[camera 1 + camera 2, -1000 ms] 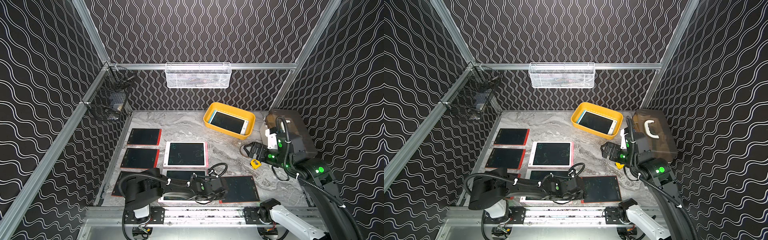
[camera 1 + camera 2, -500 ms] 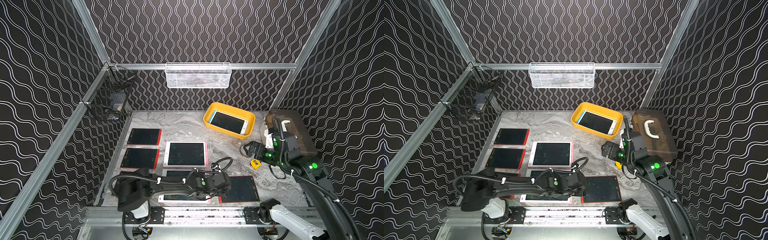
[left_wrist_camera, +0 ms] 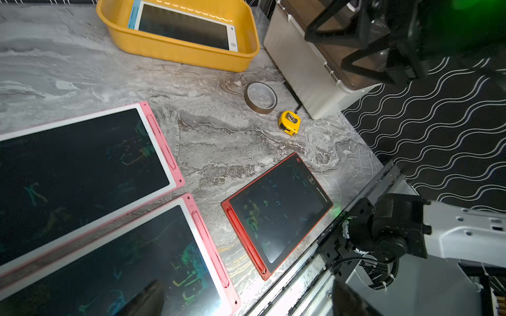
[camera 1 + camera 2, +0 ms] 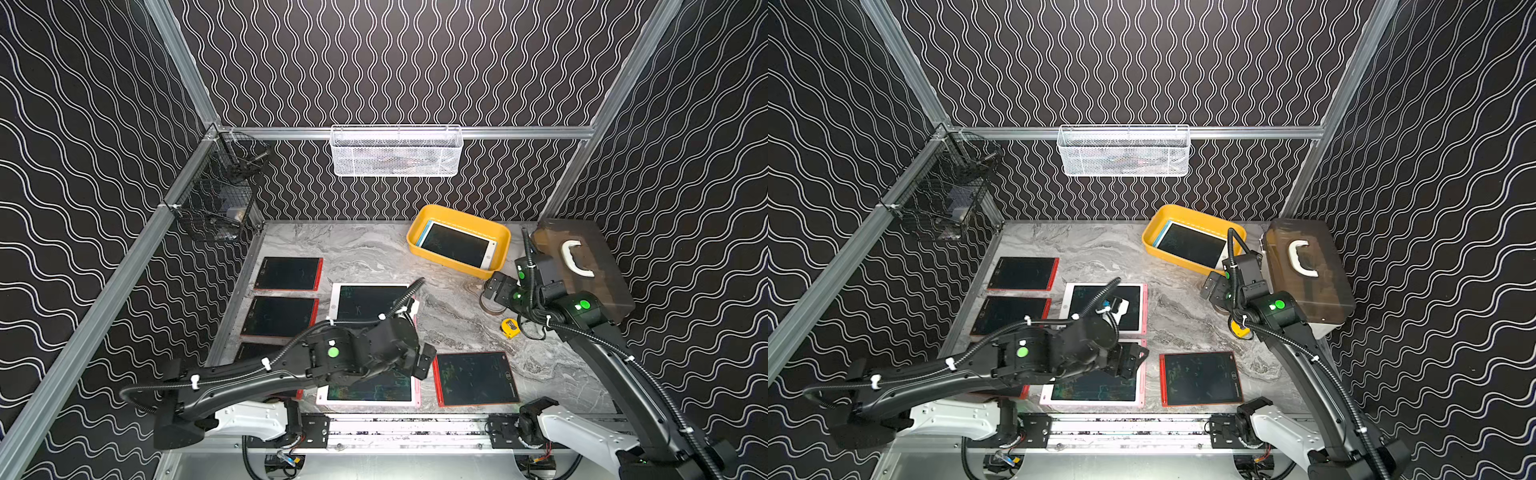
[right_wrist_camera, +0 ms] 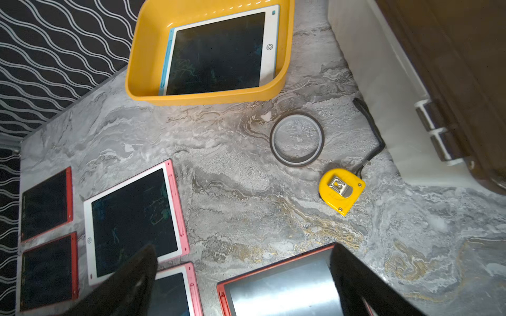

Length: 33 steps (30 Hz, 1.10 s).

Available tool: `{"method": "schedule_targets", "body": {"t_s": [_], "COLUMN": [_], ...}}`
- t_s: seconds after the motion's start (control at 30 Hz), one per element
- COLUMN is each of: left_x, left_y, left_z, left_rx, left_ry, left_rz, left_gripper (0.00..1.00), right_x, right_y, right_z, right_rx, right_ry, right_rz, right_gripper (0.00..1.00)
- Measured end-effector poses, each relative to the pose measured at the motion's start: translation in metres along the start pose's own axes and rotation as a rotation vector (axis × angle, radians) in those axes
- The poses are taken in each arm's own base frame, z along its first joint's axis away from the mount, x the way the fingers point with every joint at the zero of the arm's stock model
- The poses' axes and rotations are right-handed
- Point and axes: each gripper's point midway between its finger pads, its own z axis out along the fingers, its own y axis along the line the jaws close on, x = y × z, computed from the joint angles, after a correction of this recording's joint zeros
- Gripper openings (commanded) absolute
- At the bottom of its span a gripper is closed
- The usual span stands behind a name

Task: Take out the writing tablet from the storage box
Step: Place the writing tablet at the center of the board, then pick up the storage box at the center of the board.

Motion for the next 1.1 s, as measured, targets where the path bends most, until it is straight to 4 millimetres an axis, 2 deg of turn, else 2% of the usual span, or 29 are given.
{"method": "schedule_targets", "body": {"t_s": [0.2, 0.27, 0.37, 0.57, 0.7, 0.77, 0.9, 1.0, 1.1], "left_x": [-0.018, -0.026, -0.044, -0.093, -0.124, -0.134, -0.148, -0.155, -0.161], "left_y": [0.004, 0.009, 0.018, 0.061, 0.08, 0.086, 0.1, 0.117, 0.131], "left_z": [-0.025, -0.029, -0.029, -0.008, 0.02, 0.035, 0.057, 0.065, 0.071], "left_rx": [0.053, 0.054, 0.033, -0.068, -0.078, -0.073, -0.047, -0.046, -0.035], "left_ry": [-0.067, -0.095, -0.126, -0.156, -0.141, -0.124, -0.101, -0.095, -0.092], "left_rz": [0.046, 0.051, 0.062, 0.033, 0.024, 0.025, 0.007, -0.027, -0.057], "left_gripper": [0.99, 0.99, 0.99, 0.99, 0.99, 0.99, 0.99, 0.99, 0.99], "right_x": [-0.019, -0.029, -0.045, -0.085, -0.11, -0.114, -0.11, -0.103, -0.099], "right_y": [0.003, 0.003, -0.005, -0.044, -0.042, -0.043, -0.053, -0.062, -0.065], "right_z": [0.025, 0.039, 0.068, 0.144, 0.198, 0.222, 0.268, 0.29, 0.302], "right_rx": [0.094, 0.121, 0.156, 0.2, 0.174, 0.172, 0.171, 0.178, 0.17], "right_ry": [-0.018, -0.018, -0.002, 0.066, 0.108, 0.131, 0.192, 0.233, 0.254], "right_rz": [0.001, 0.007, 0.039, 0.185, 0.198, 0.194, 0.215, 0.23, 0.235], "right_gripper": [1.0, 1.0, 1.0, 1.0, 0.97, 0.94, 0.86, 0.7, 0.52]}}
